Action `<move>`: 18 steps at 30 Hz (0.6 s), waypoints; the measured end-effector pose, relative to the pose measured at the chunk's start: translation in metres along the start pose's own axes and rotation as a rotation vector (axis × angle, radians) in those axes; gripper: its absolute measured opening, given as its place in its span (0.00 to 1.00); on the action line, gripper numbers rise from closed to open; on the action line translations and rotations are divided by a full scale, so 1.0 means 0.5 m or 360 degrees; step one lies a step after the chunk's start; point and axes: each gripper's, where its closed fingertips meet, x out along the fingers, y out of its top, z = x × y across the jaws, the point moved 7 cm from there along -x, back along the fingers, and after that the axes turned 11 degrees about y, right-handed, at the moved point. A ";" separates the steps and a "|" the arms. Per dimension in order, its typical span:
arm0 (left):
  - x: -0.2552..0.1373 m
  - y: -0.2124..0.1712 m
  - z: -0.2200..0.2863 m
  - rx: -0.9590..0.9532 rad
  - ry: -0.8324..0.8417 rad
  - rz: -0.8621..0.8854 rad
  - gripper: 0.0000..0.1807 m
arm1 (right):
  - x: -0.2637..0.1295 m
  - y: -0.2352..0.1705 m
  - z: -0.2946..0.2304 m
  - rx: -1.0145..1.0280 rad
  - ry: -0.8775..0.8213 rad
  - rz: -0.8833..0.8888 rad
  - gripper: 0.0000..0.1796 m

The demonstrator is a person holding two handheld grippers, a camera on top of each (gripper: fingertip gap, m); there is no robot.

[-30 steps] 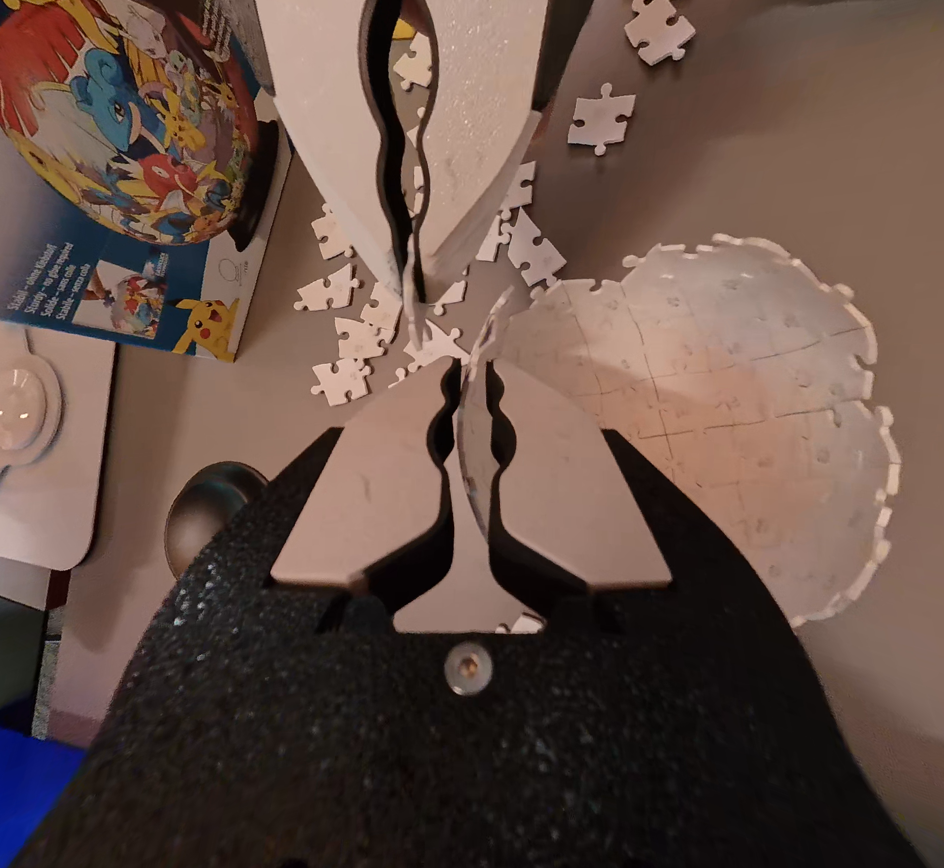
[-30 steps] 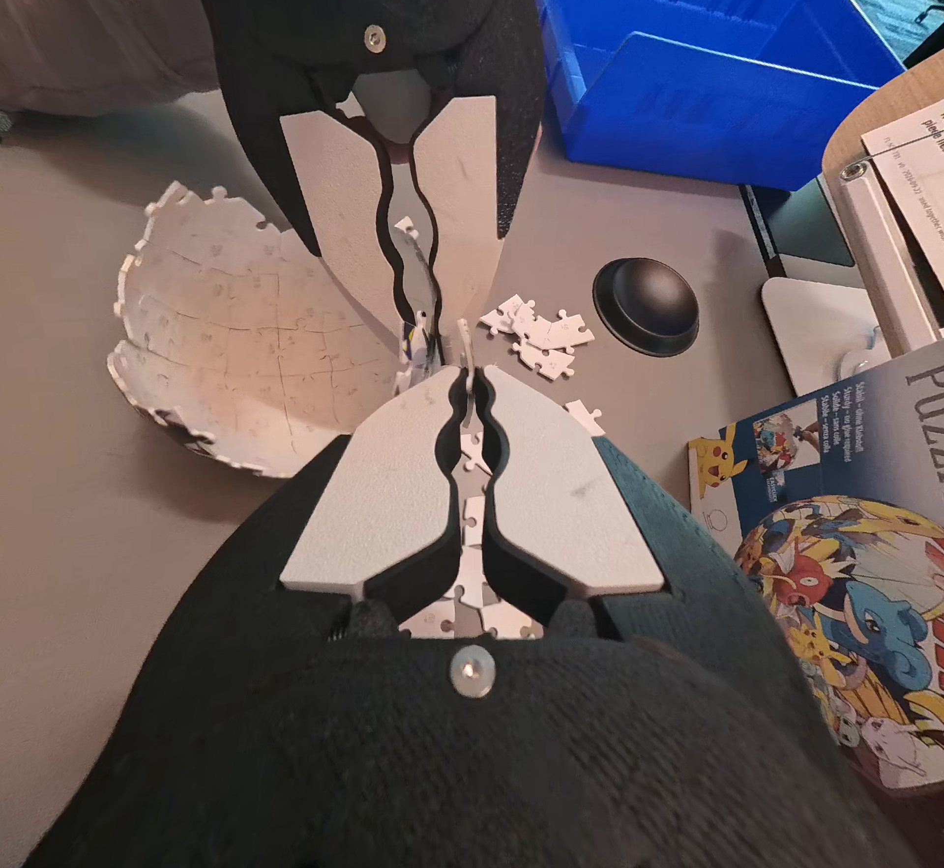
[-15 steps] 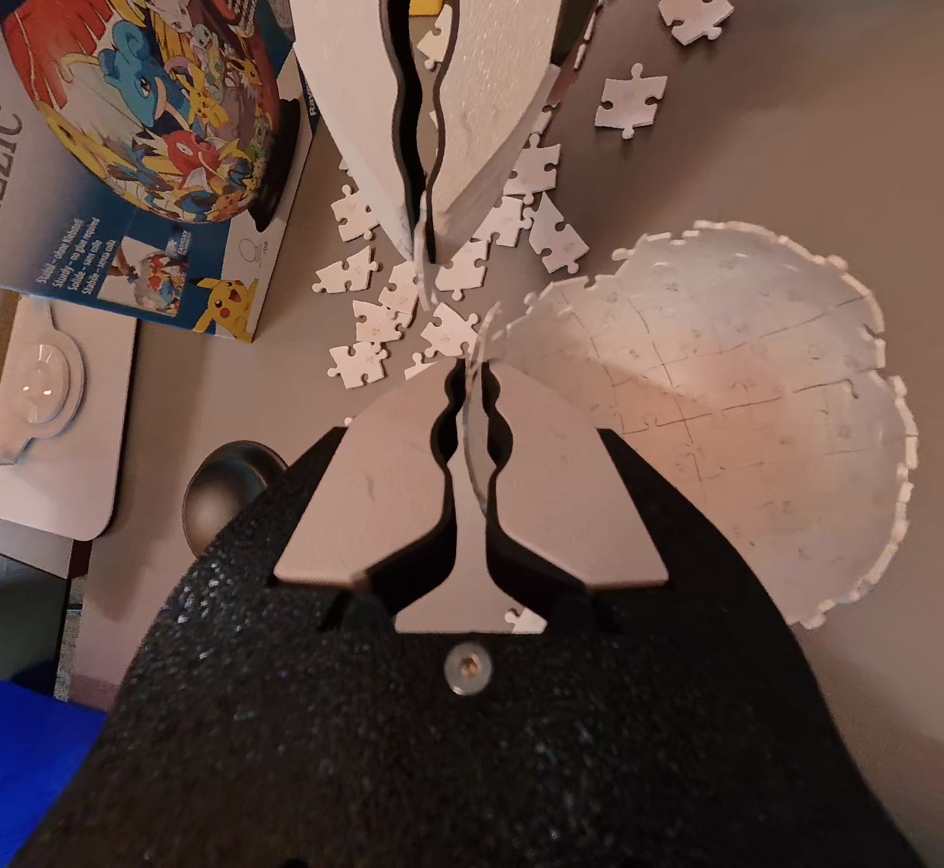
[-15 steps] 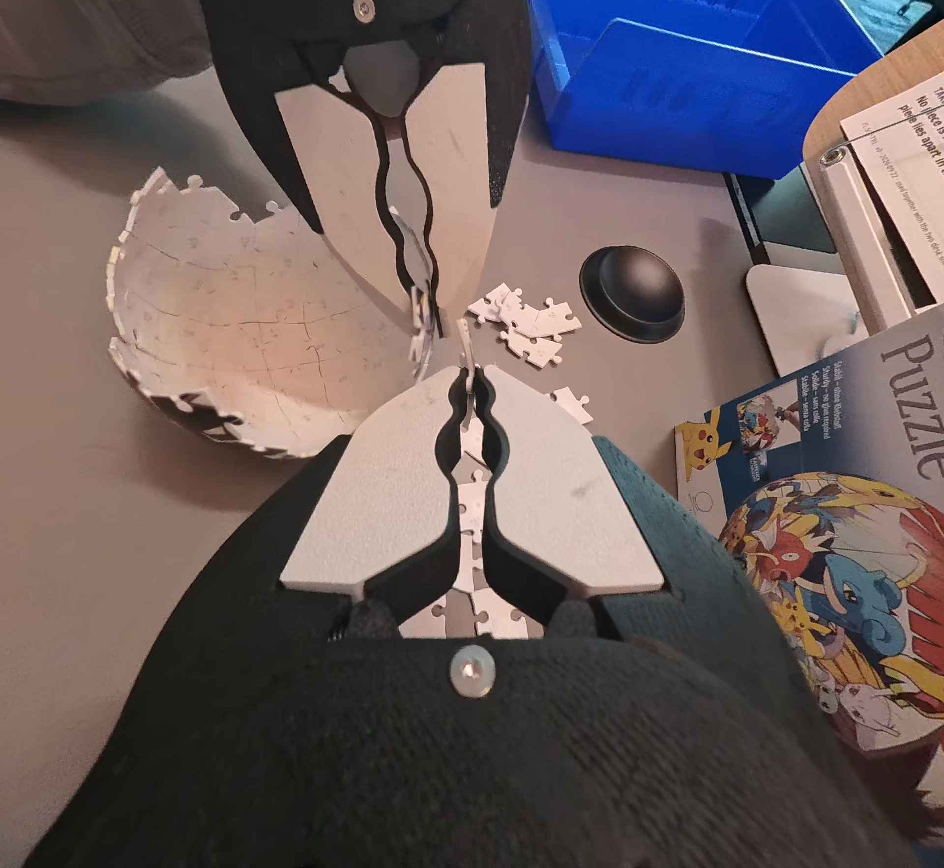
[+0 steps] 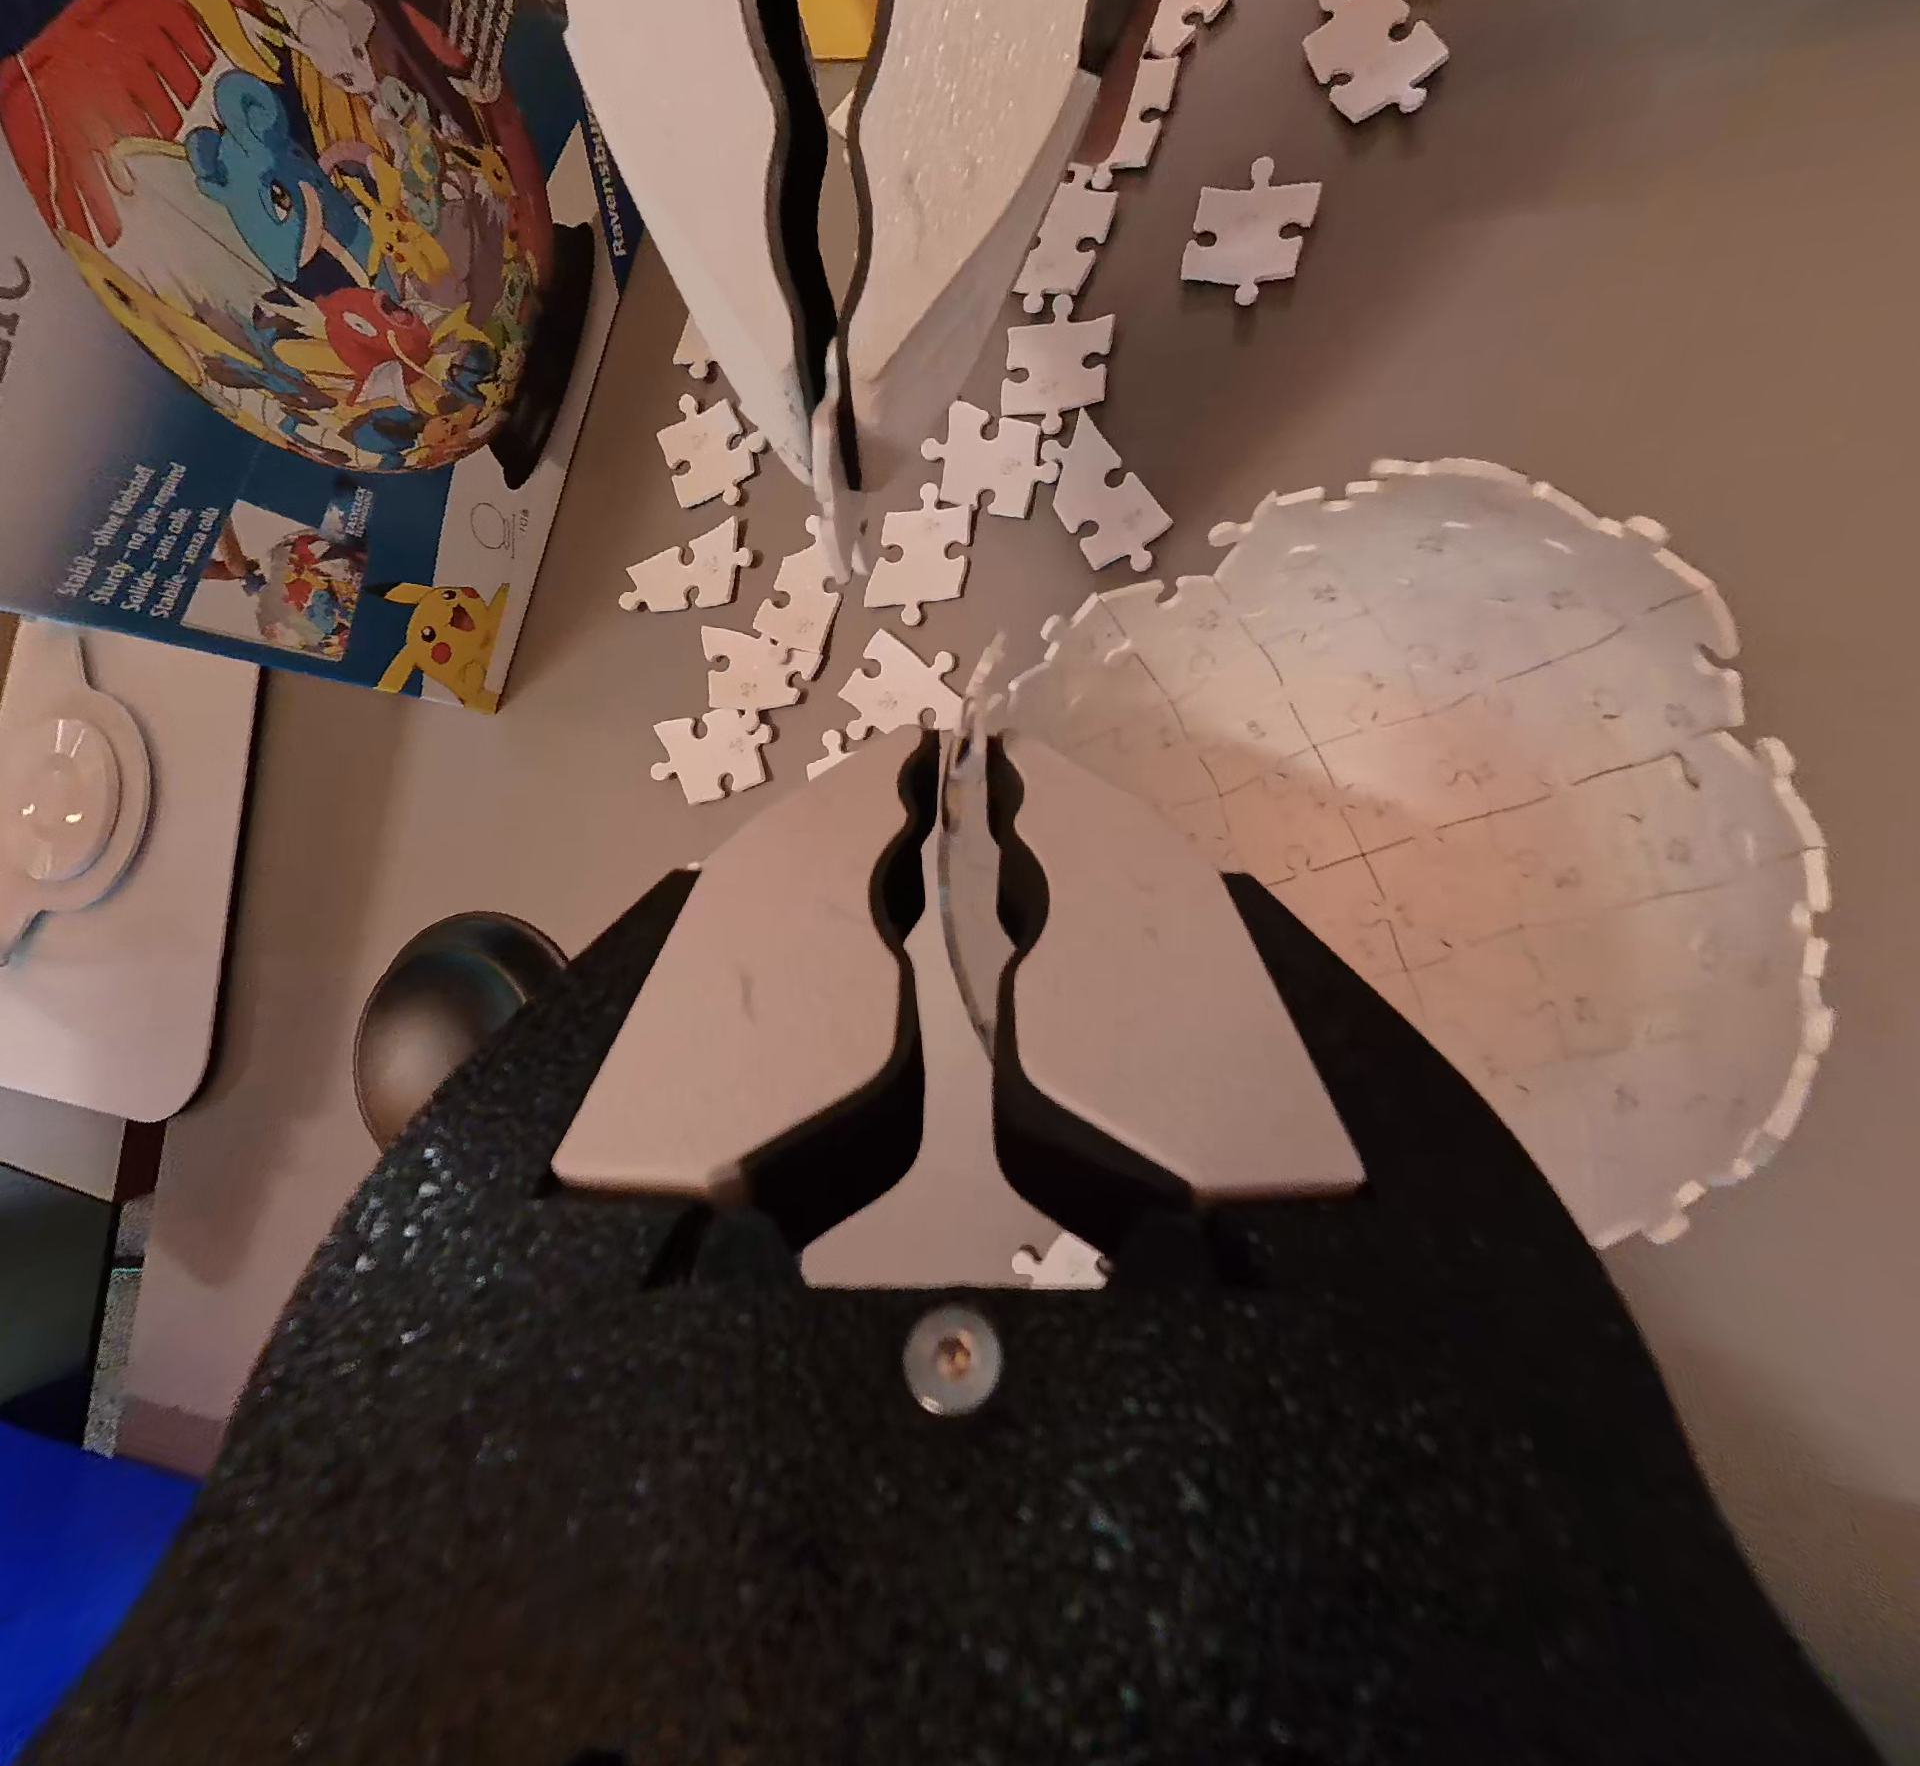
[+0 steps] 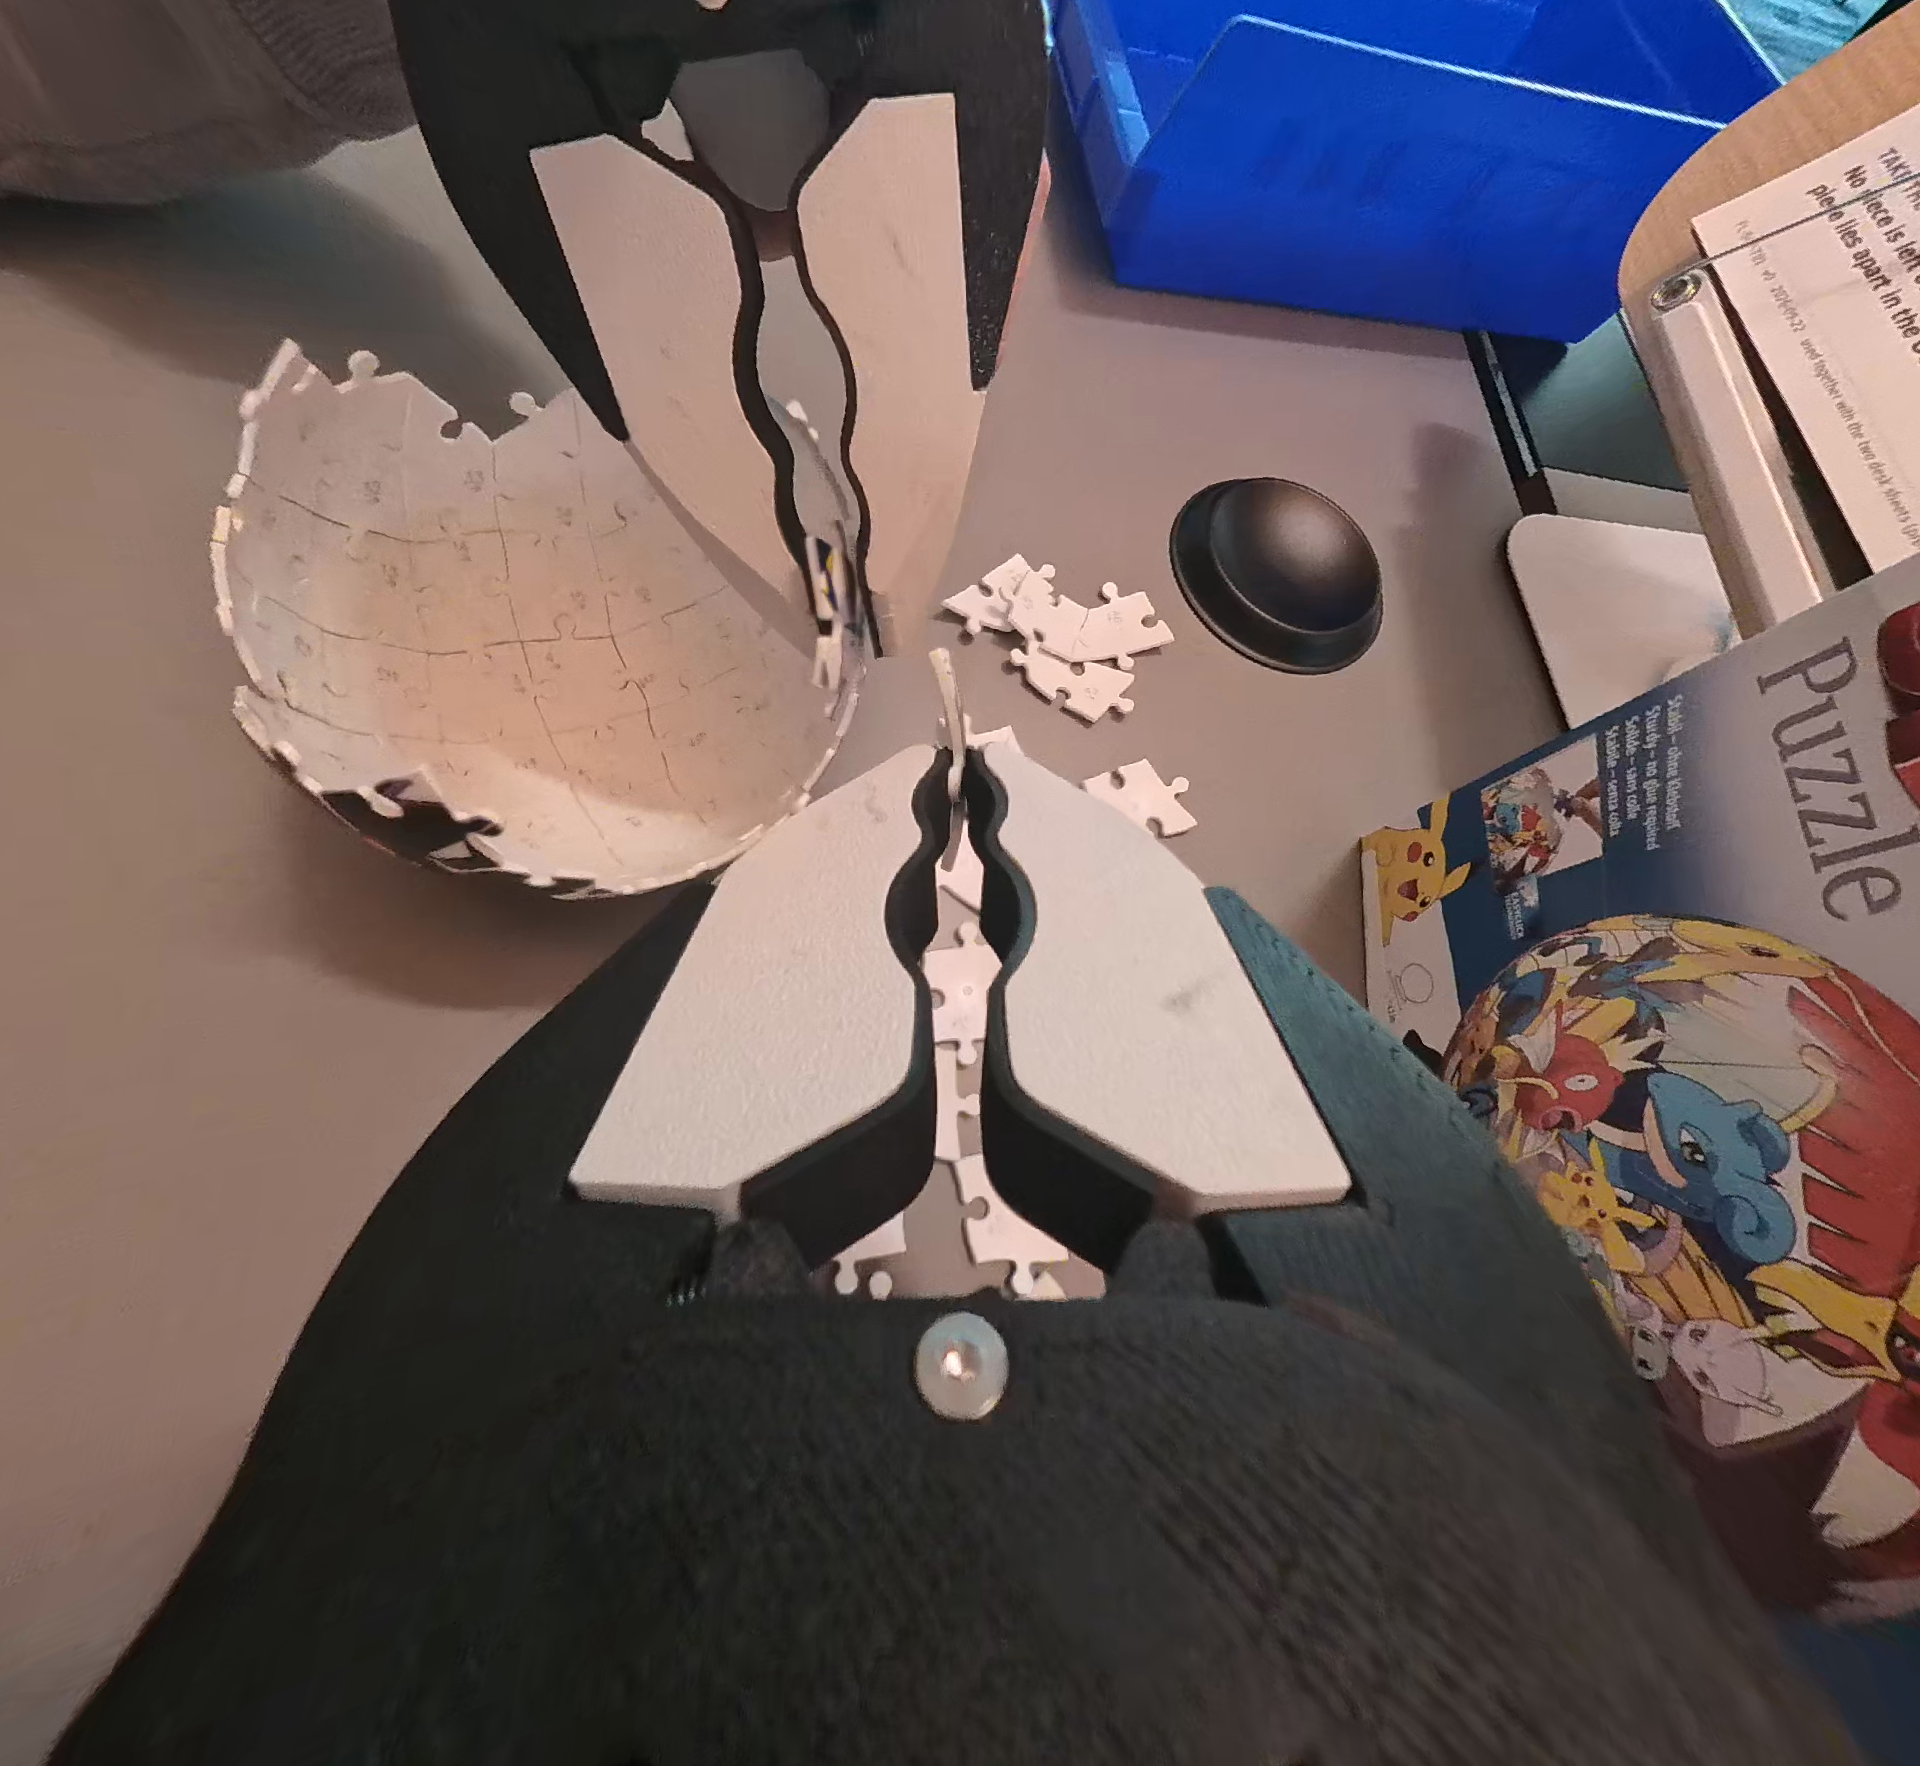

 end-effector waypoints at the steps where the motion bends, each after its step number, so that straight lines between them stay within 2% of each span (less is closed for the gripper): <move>1: -0.001 0.001 0.000 -0.0002 0.0001 0.0005 0.05 | 0.000 0.000 -0.001 -0.0001 0.0006 -0.0006 0.01; 18: 0.003 -0.008 0.000 0.0068 0.0004 -0.0020 0.08 | 0.002 -0.003 -0.002 -0.0021 0.0015 -0.0032 0.01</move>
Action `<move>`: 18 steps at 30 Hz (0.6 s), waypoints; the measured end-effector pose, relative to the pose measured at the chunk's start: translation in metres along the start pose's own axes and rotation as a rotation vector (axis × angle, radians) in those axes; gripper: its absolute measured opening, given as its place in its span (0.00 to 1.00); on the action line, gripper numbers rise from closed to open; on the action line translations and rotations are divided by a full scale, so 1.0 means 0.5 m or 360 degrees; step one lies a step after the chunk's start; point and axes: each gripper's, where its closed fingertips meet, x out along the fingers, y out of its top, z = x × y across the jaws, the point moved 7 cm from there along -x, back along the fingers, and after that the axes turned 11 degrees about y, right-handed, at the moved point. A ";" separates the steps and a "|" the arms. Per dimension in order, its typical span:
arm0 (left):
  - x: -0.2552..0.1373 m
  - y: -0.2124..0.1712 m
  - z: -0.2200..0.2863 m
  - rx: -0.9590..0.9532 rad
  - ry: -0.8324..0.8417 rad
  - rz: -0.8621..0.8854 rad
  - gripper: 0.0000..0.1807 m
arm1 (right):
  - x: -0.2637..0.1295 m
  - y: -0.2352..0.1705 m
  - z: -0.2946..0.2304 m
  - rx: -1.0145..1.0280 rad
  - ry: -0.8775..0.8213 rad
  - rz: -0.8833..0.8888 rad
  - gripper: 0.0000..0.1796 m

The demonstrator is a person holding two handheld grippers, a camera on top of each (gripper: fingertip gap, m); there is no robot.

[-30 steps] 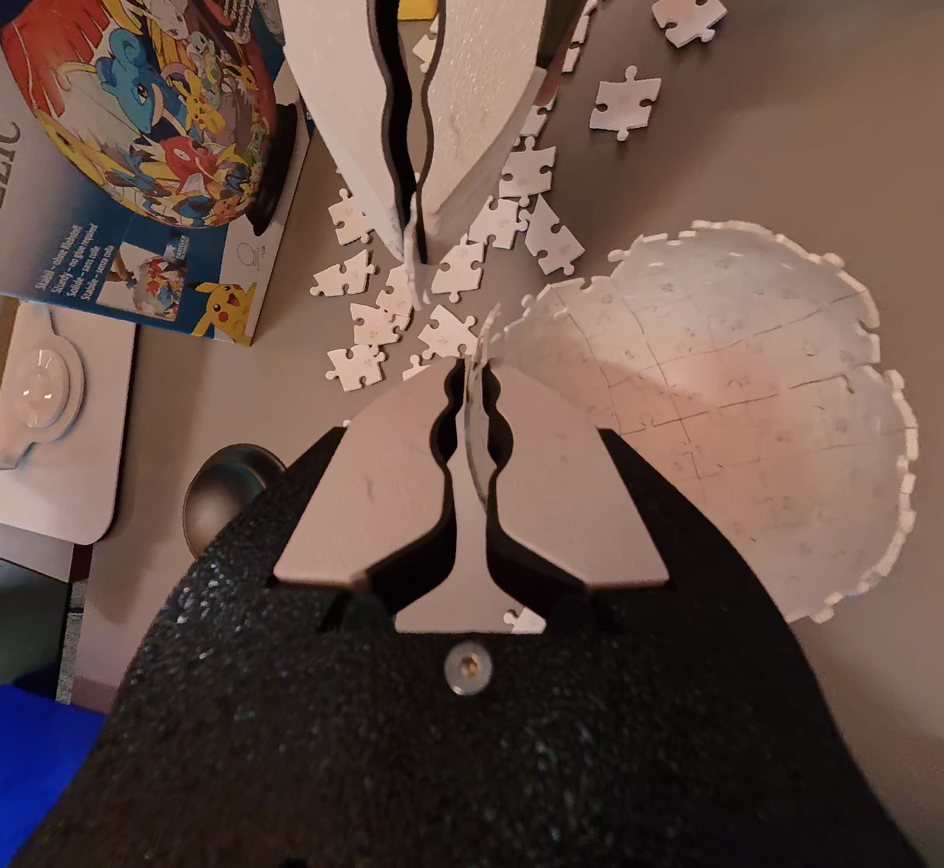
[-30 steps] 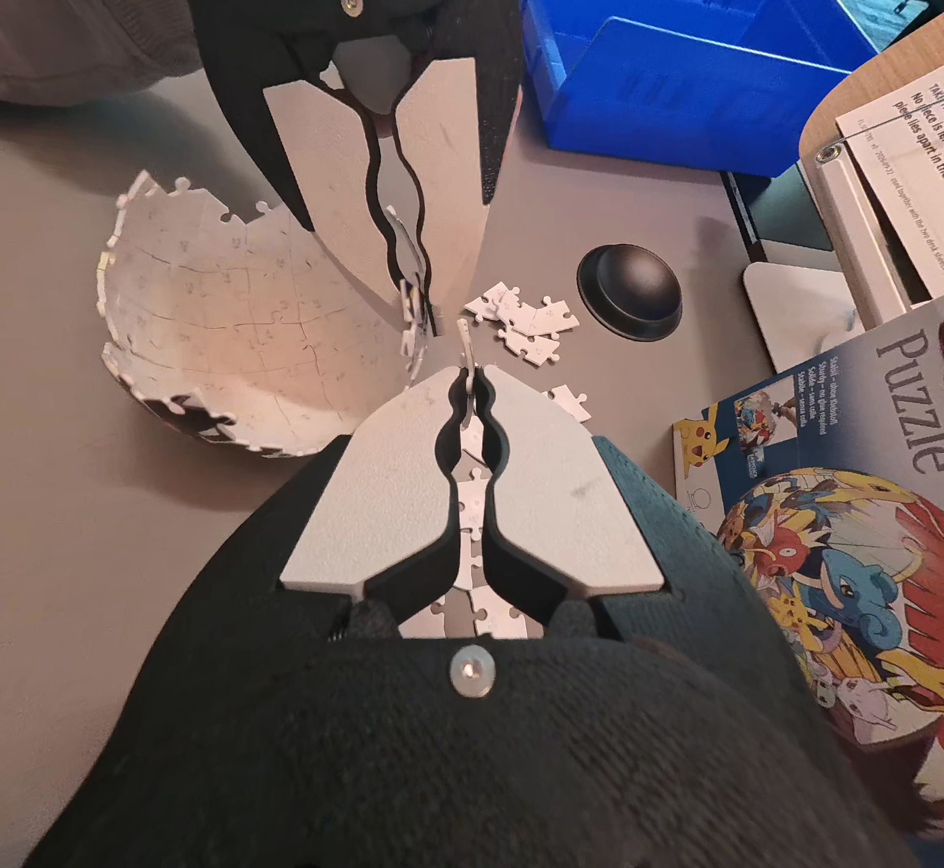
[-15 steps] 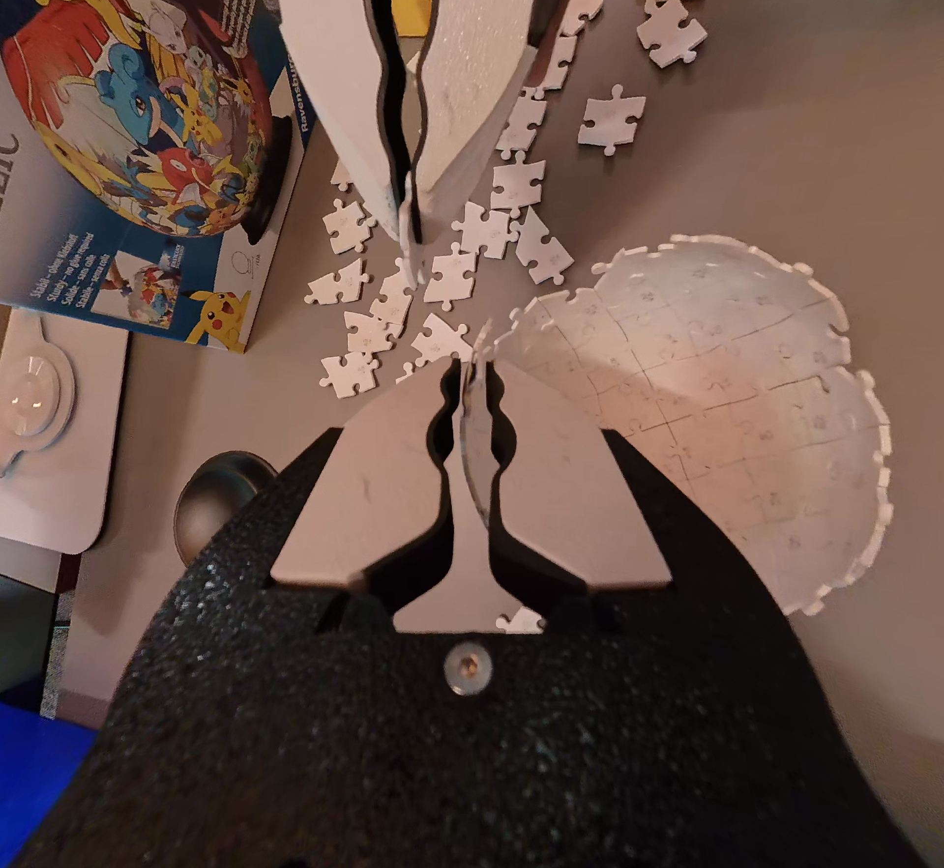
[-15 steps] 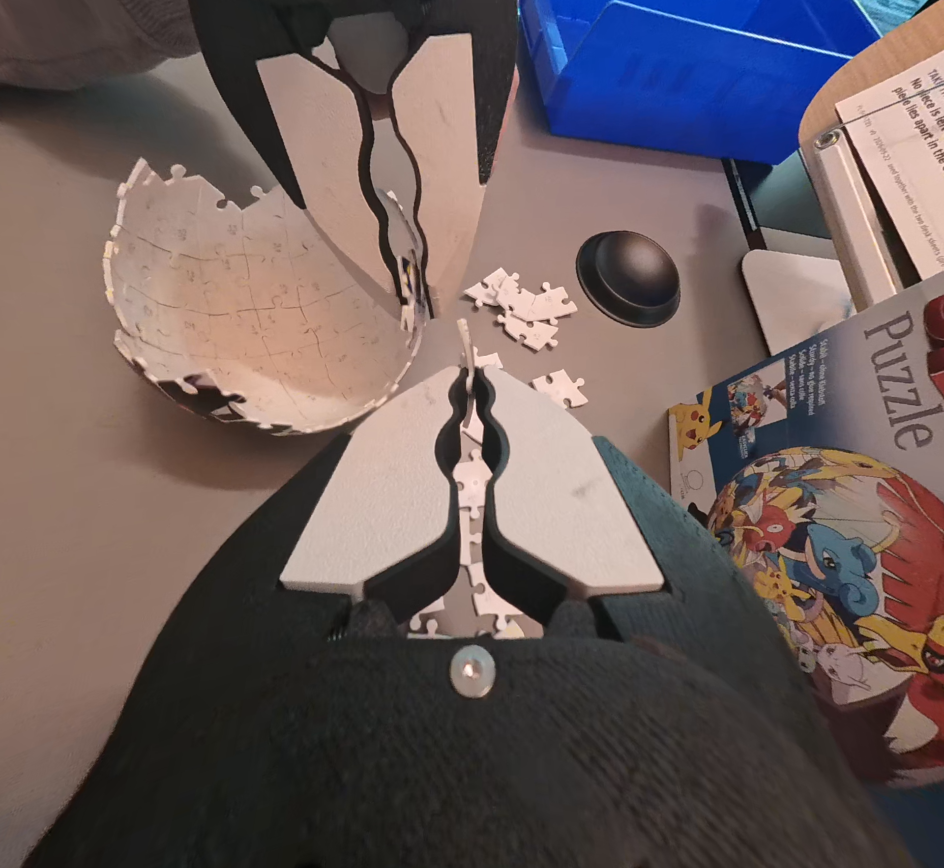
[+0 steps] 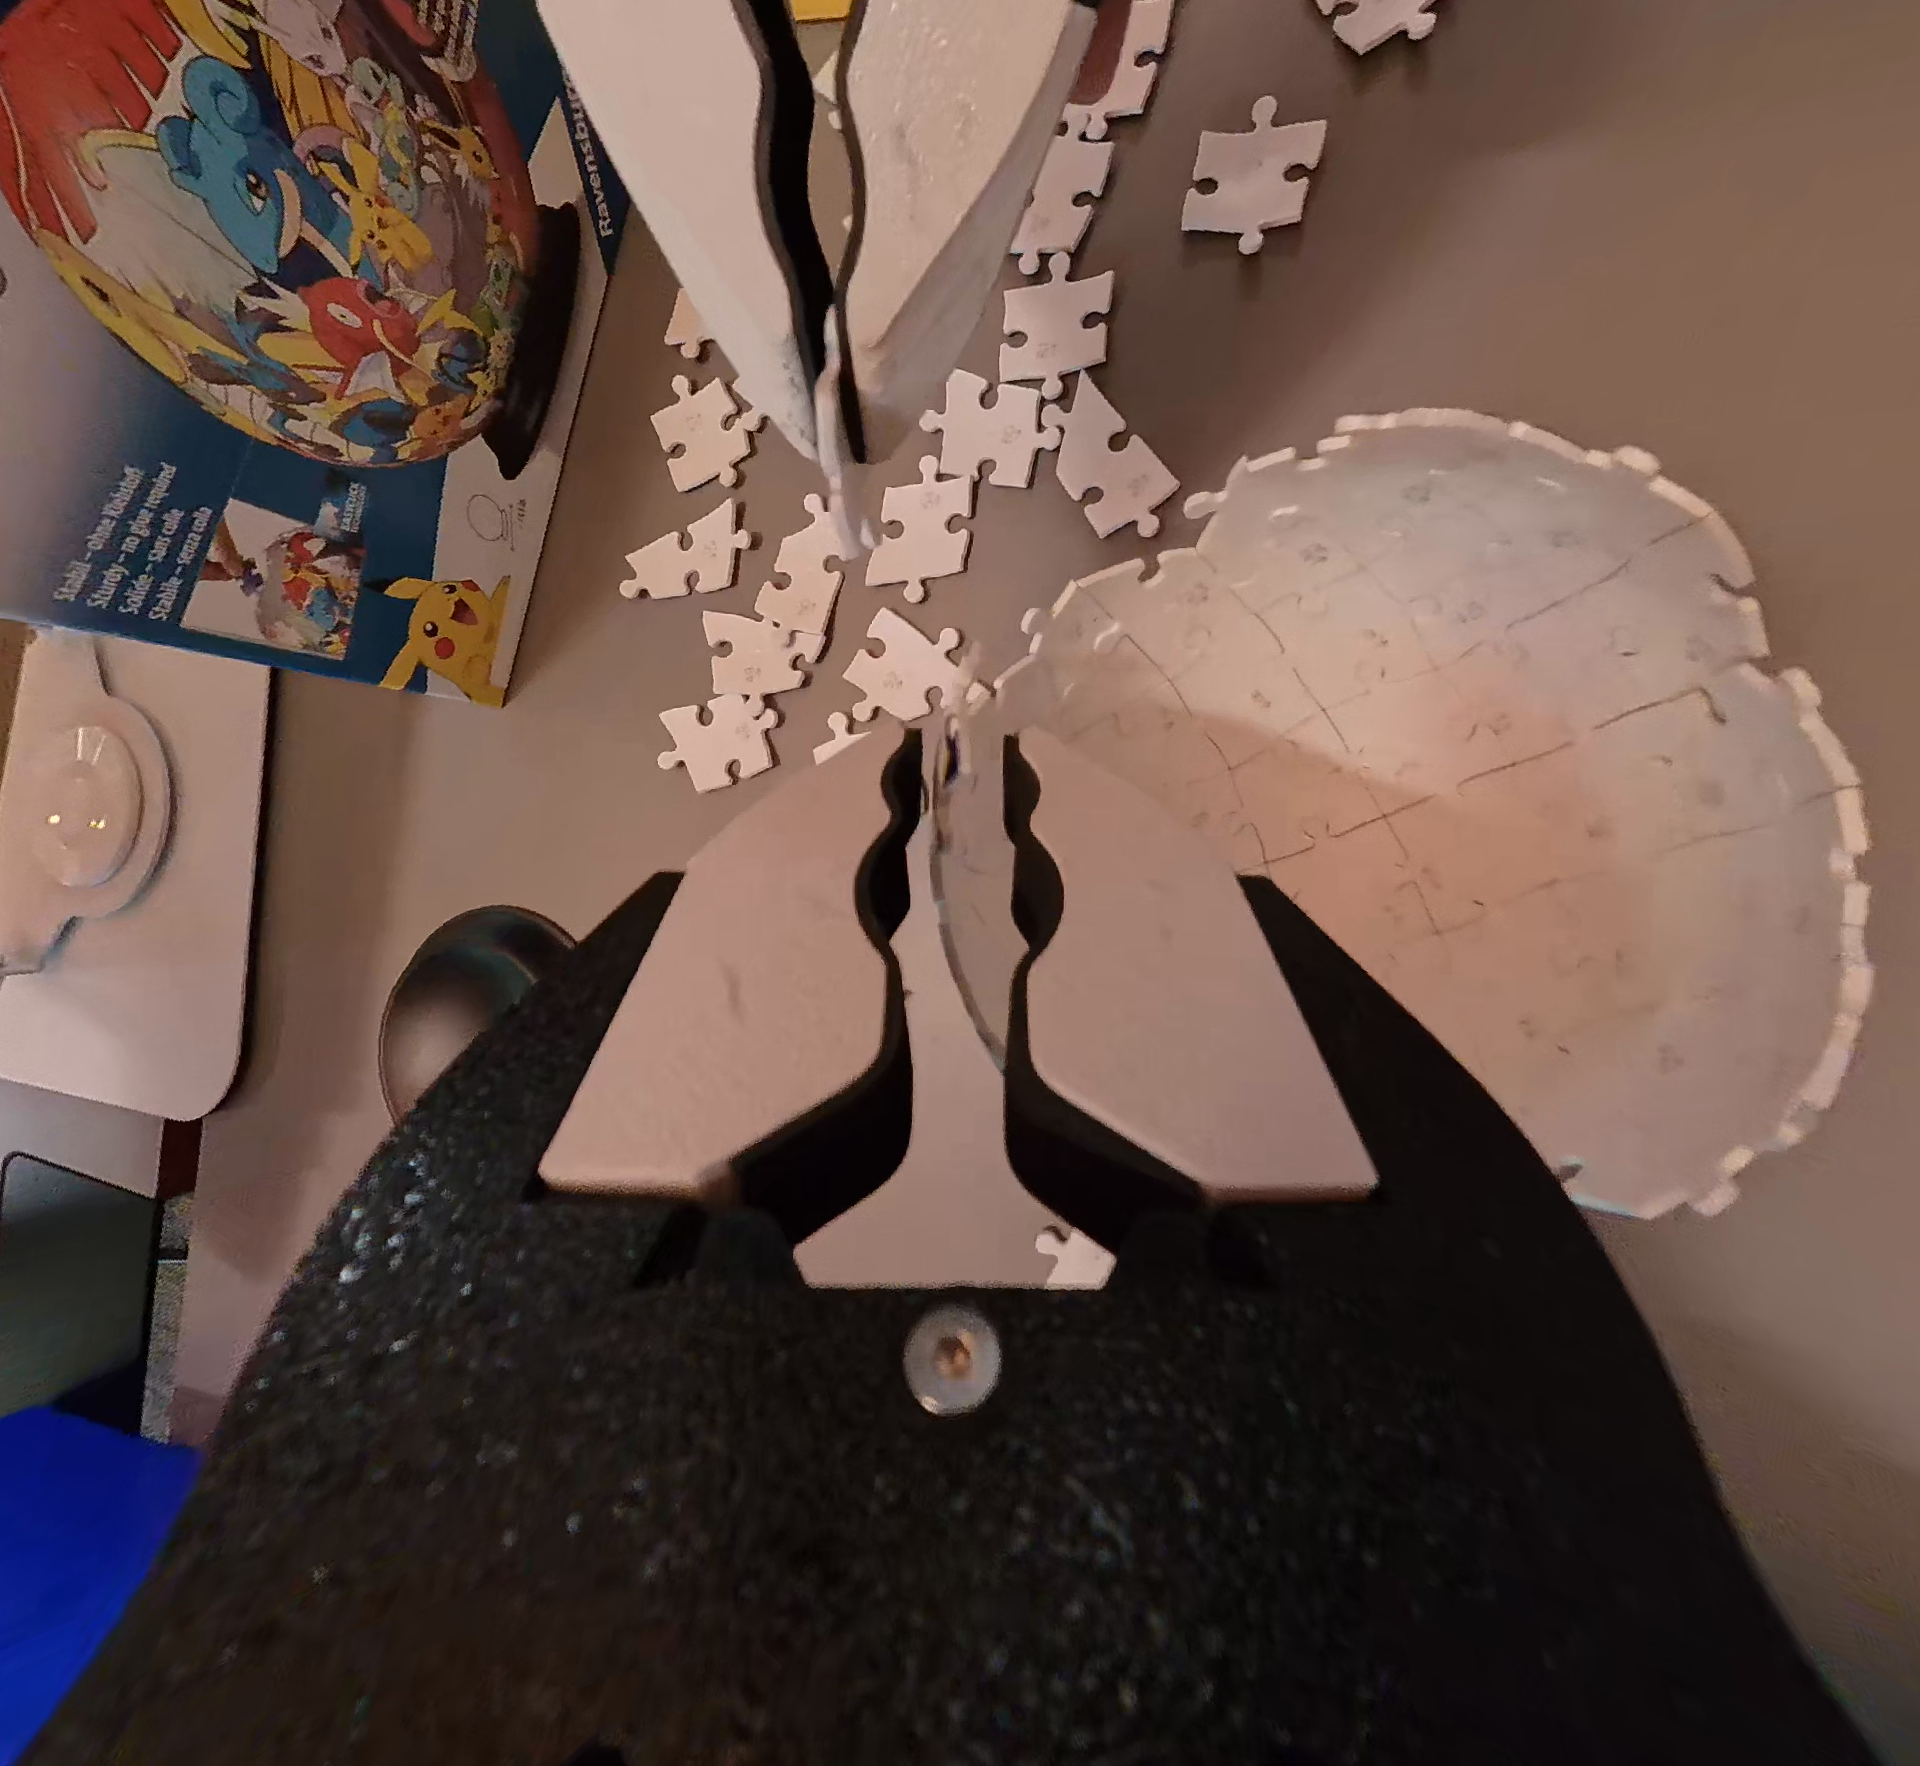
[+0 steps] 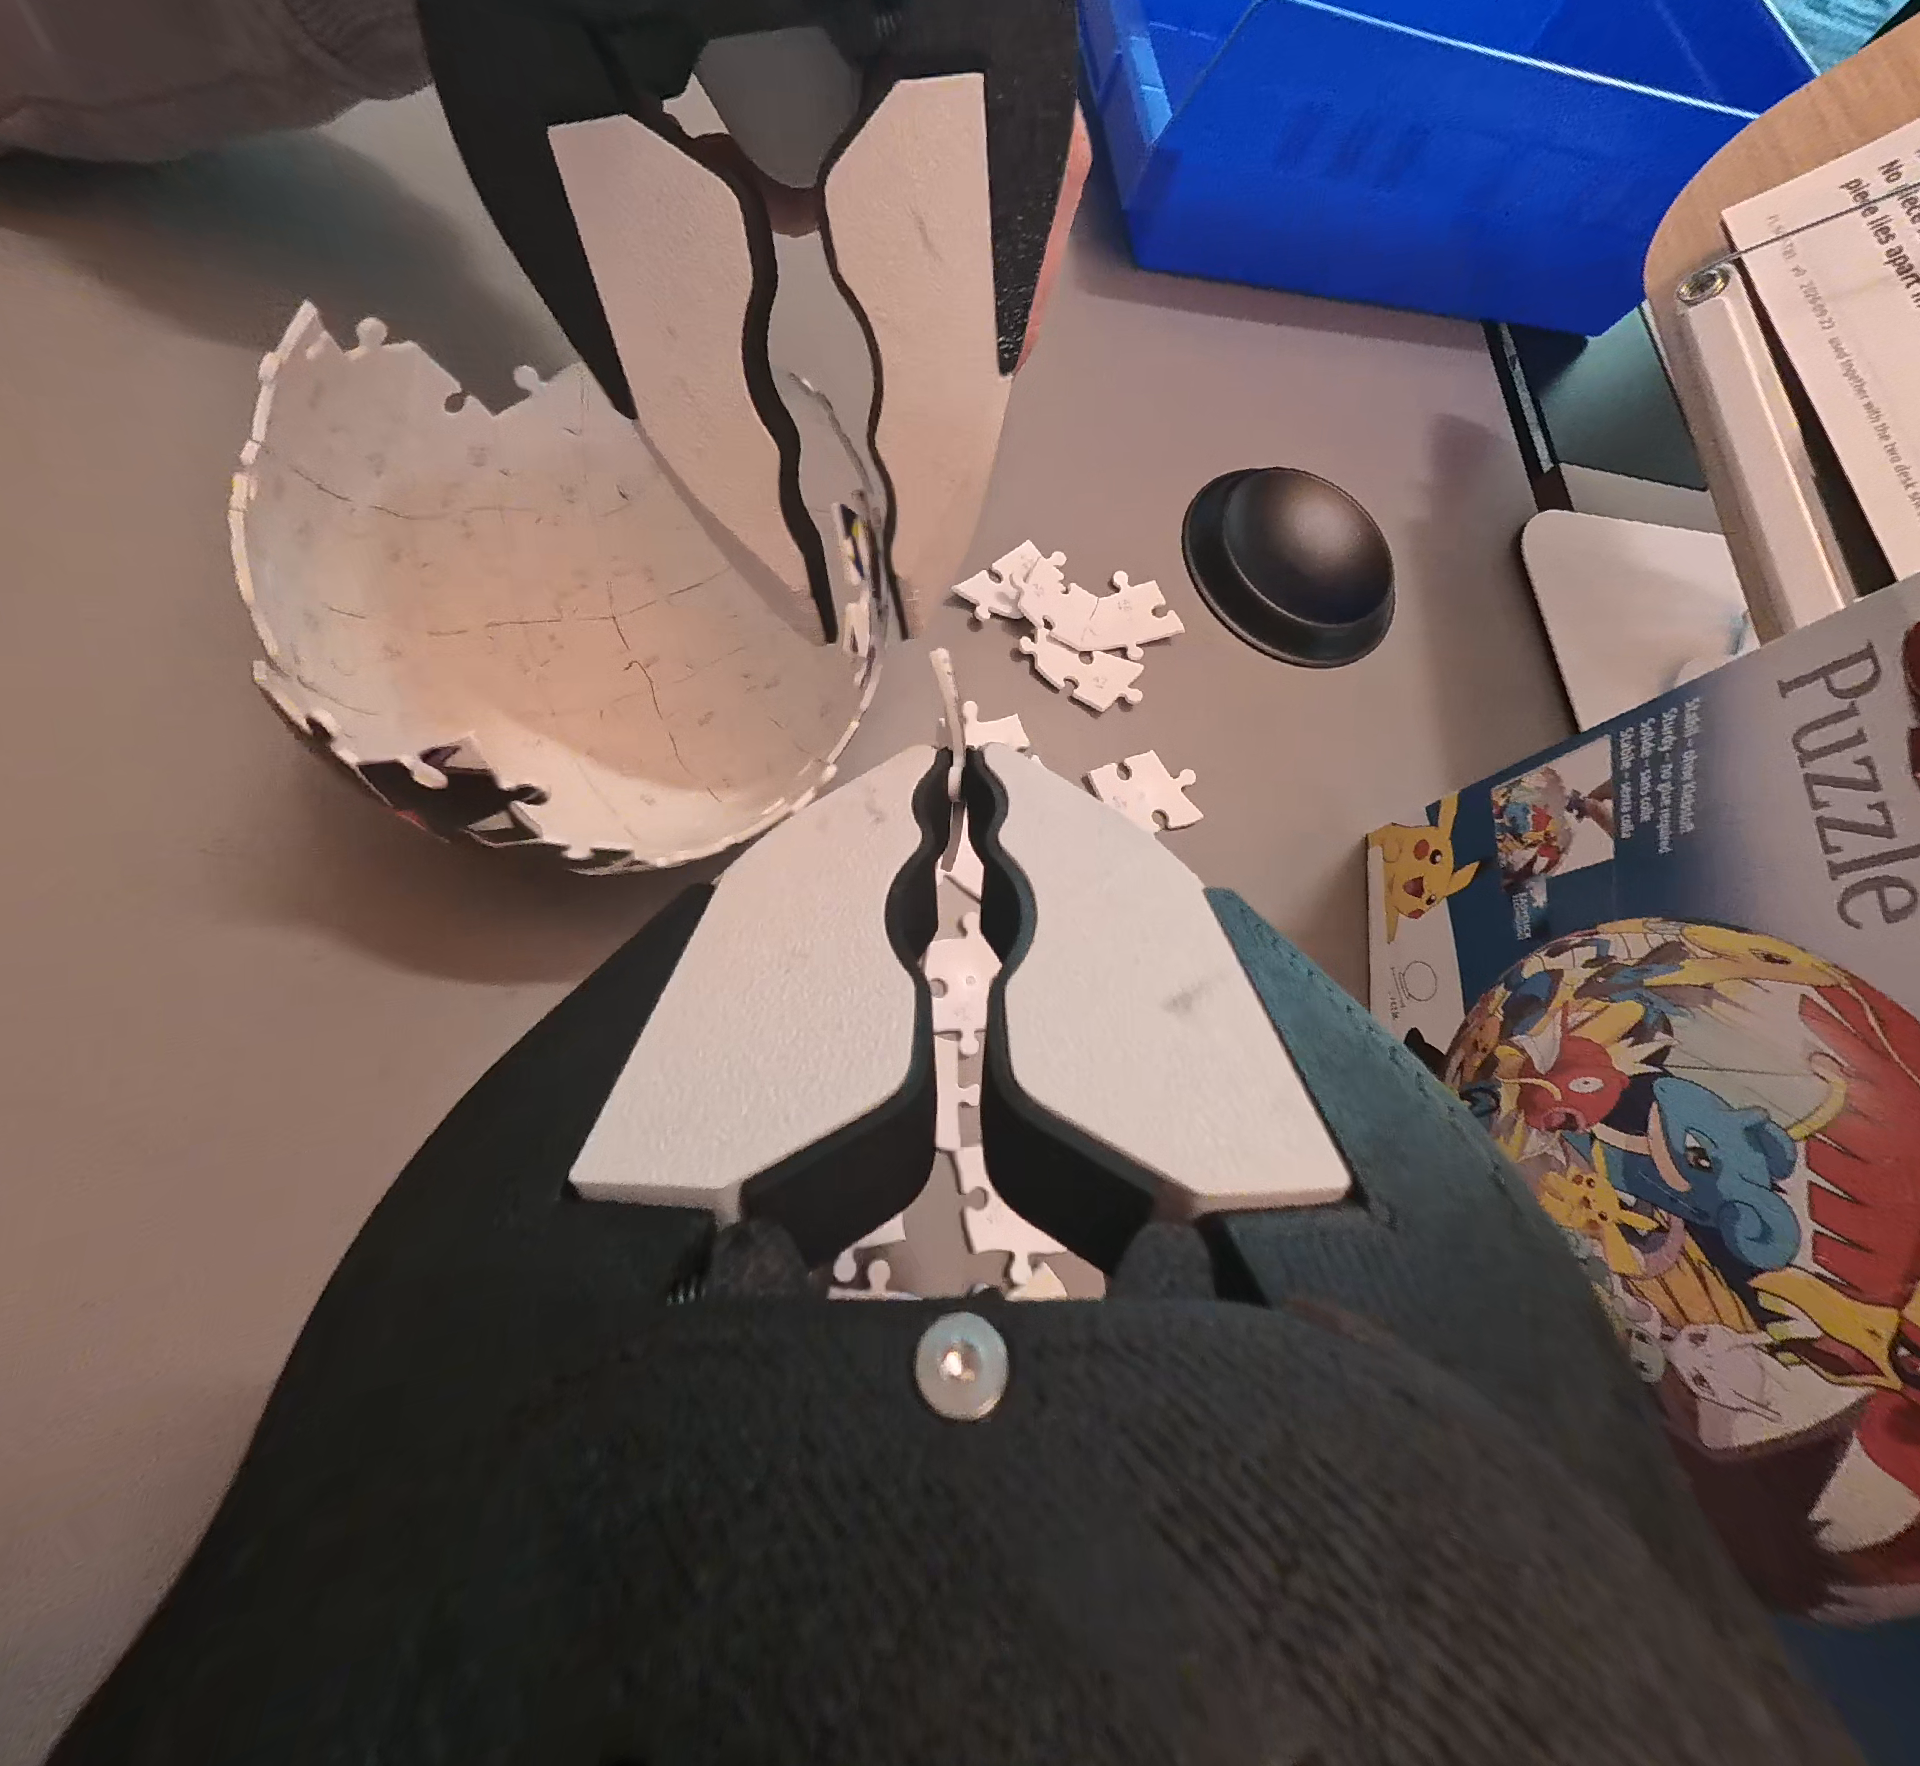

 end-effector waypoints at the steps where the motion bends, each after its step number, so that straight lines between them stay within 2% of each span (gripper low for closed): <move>1: 0.000 -0.001 -0.001 -0.0006 0.0003 -0.0004 0.08 | 0.002 0.000 -0.001 0.0004 0.0012 0.0004 0.01; 9: -0.008 -0.008 -0.008 -0.0093 -0.0006 -0.0030 0.10 | 0.034 -0.010 -0.023 0.0067 0.0244 -0.0054 0.01; 18: -0.009 -0.010 -0.013 -0.0149 -0.0007 -0.0044 0.08 | 0.042 0.007 -0.034 0.0094 0.0196 -0.0192 0.01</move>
